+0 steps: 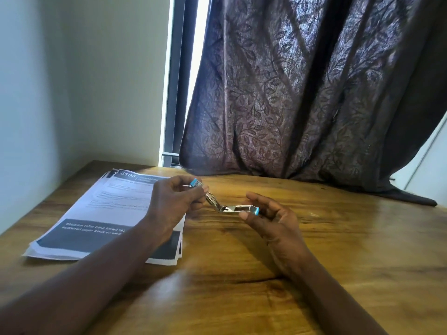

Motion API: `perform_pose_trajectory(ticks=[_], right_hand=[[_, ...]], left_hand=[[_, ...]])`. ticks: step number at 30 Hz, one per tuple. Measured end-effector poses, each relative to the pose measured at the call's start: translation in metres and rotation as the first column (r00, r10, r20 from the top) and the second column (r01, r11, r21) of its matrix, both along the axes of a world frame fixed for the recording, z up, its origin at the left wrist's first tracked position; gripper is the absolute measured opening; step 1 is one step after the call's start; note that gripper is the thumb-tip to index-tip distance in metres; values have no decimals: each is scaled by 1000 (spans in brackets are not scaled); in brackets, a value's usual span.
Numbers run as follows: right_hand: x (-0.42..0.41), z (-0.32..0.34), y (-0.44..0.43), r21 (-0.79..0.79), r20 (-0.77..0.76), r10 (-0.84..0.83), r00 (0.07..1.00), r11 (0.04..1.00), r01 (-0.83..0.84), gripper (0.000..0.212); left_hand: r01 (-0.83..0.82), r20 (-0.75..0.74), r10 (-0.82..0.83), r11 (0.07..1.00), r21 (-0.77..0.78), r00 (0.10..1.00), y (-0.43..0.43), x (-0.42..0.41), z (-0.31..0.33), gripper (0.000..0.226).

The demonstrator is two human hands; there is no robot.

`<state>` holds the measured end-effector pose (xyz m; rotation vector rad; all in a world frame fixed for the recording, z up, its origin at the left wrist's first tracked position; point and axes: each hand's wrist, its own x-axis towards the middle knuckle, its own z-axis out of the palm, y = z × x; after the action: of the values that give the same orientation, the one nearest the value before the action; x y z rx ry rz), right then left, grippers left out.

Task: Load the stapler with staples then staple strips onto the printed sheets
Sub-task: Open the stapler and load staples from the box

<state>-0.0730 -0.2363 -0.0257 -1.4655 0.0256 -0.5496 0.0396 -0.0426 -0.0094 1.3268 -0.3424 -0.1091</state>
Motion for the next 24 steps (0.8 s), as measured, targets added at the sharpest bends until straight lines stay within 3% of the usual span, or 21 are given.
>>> perform_pose_trajectory(ticks=[5,10,13,16,18,21,24], right_hand=[[-3,0,7,-109,46,12,999,994,-6,35],[-5,0,10,-149,103,-31,994,988,46,35],[-5,0,12,-176,125,-47,991,982,69,37],[-5,-3,14,-381,158,-110,981,910,163,39],[-5,-5,14,-488,134,-158,978,849,204,46],[-5,-4,12,-508,73,-157,985,844,172,64],[-5,-4,13,-569,34,-119,992,814,117,62]], left_hand=[[75,101,-85,993,96,991,-9,-10,-4,24],[237,201,-273,954,186,941,-15,-23,-4,33],[257,307,-352,915,311,884,-14,-26,-5,46],[247,348,-383,894,375,856,-14,-29,-5,53],[249,364,-387,895,370,847,-14,-30,-3,51],[220,395,-376,896,387,838,-13,-29,1,41],[217,425,-400,883,416,812,-12,-27,0,39]])
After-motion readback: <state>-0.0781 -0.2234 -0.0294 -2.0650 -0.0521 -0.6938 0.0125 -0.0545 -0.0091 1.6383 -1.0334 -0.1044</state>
